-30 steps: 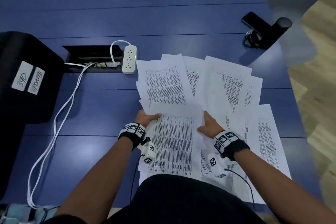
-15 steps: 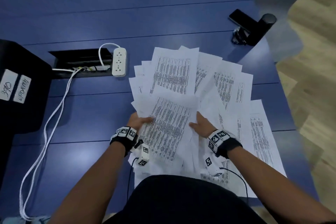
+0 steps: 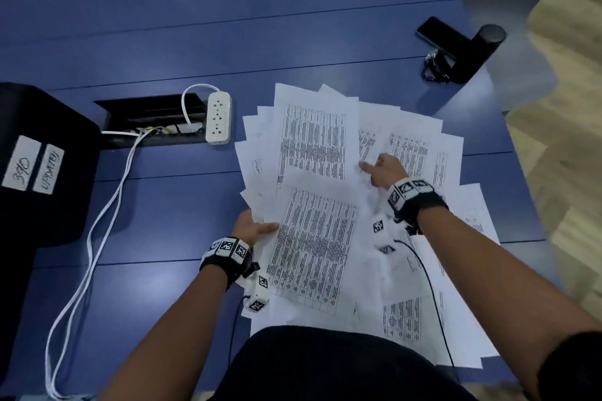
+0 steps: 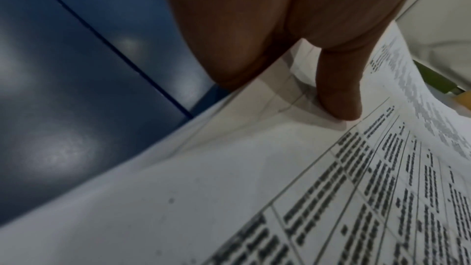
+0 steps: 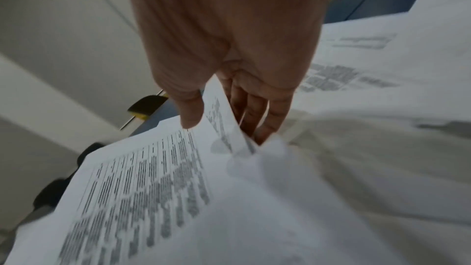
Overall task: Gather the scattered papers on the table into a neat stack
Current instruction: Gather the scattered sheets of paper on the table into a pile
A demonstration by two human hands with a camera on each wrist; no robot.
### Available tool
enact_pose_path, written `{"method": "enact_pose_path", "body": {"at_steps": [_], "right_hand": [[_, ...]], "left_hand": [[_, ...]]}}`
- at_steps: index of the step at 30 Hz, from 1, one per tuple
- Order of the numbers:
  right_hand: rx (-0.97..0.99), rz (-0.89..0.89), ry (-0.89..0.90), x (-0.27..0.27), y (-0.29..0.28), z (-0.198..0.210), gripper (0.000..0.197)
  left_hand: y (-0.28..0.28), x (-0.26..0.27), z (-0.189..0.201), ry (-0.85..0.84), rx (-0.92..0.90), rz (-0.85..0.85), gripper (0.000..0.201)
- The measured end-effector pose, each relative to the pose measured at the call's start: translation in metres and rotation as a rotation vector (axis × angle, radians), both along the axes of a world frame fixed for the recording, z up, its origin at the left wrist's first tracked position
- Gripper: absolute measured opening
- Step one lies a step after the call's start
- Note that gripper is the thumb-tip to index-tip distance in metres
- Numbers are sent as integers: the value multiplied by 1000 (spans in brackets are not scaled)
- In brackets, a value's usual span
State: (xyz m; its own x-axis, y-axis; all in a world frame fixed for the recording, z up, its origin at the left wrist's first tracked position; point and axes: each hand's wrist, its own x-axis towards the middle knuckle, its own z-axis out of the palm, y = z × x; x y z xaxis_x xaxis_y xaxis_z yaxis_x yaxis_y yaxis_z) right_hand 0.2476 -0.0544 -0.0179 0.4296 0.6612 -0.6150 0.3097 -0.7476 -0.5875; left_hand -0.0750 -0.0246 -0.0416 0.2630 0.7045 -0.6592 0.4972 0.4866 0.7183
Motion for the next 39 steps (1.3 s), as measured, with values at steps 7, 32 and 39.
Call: {"method": "enact_pose_path", "body": {"at_steps": [7, 32, 39], "right_hand": [[201, -3, -220, -5, 50, 6, 30], [35, -285, -328, 85, -53, -4, 29], [-458, -283, -415, 85, -185, -7, 129]], "left_hand": [[-6, 0, -1, -62, -36, 19, 48], [7, -17, 2, 75, 111, 173, 42], [13, -53, -6, 127, 140, 237, 38]]}}
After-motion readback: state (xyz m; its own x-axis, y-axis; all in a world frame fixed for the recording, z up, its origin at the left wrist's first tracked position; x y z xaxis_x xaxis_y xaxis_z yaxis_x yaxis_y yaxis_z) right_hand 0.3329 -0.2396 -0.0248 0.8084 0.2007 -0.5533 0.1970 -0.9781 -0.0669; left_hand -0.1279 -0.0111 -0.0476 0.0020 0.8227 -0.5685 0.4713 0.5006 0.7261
